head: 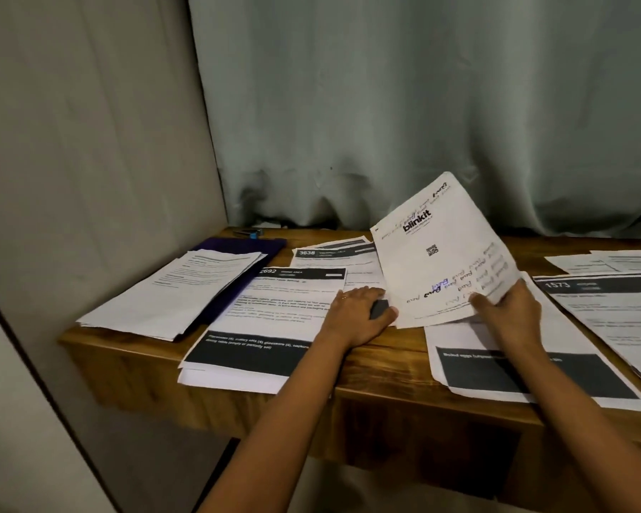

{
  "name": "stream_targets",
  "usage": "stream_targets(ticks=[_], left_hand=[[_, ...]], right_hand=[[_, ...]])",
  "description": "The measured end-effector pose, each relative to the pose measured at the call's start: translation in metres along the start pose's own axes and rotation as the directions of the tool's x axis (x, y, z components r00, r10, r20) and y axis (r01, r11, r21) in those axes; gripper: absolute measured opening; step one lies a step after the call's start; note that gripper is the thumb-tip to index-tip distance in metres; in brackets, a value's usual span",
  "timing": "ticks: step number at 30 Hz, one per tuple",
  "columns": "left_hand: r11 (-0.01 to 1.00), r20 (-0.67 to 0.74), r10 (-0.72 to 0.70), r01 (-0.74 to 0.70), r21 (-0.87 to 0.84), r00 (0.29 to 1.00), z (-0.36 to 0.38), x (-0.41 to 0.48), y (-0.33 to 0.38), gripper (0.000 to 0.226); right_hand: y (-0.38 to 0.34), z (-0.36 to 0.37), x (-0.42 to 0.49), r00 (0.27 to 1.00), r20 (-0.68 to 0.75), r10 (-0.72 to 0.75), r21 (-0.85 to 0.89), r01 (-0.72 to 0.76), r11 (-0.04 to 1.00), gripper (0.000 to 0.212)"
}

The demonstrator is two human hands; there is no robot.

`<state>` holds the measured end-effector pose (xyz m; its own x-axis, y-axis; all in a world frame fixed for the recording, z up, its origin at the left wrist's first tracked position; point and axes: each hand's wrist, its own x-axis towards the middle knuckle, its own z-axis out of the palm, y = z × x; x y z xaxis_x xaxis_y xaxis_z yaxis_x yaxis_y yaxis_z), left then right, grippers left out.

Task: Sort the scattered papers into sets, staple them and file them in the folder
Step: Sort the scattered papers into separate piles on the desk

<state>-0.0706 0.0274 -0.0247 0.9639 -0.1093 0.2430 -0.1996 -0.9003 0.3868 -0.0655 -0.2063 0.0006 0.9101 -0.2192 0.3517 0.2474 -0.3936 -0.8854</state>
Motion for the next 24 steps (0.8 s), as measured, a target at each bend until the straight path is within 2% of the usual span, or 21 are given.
stream_targets(ticks=[3,7,8,11,14,16,18,21,24], left_hand=[[0.993,-0.083,-0.041,0.031,-0.114,0.996,-0.005,-0.003,0.004,0.057],[0.934,-0.194,-0.149,0.074,-0.349,0.970,-0.030,-0.005,-0.005,0.062],[0.943,-0.216,-0.162,0.087,-0.322,0.963,-0.040,-0.006,-0.012,0.063],[0.979,-0.282,-0.195,0.203,-0.001,0.939,-0.075,-0.013,-0.048,0.061],[0.897,-0.299,-0.336,0.400,0.186,0.893,-0.105,-0.036,-0.098,0.064],[0.825,-0.252,-0.459,0.514,0.235,0.852,-0.116,-0.053,-0.130,0.068],[0.788,-0.204,-0.511,0.550,0.276,0.835,-0.119,-0.066,-0.152,0.070],[0.805,-0.137,-0.516,0.533,0.260,0.846,-0.112,-0.078,-0.168,0.071],[0.822,-0.153,-0.495,0.518,0.237,0.855,-0.102,-0.082,-0.176,0.071]], right_hand=[[0.002,-0.001,0.002,0.999,-0.024,0.021,0.053,-0.020,0.998,0.048],[-0.003,-0.002,0.002,0.998,0.012,0.064,0.197,-0.065,0.978,0.047],[-0.005,-0.001,0.003,0.997,0.022,0.077,0.237,-0.080,0.968,0.048],[-0.016,0.006,0.007,0.990,0.052,0.130,0.389,-0.140,0.910,0.051],[-0.030,0.023,0.009,0.978,0.141,0.156,0.495,-0.206,0.844,0.053],[-0.040,0.037,0.008,0.966,0.201,0.160,0.517,-0.243,0.820,0.053],[-0.047,0.054,0.006,0.955,0.248,0.161,0.513,-0.271,0.815,0.050],[-0.051,0.078,-0.002,0.942,0.292,0.168,0.521,-0.303,0.798,0.050],[-0.046,0.097,-0.006,0.931,0.328,0.159,0.511,-0.317,0.799,0.051]])
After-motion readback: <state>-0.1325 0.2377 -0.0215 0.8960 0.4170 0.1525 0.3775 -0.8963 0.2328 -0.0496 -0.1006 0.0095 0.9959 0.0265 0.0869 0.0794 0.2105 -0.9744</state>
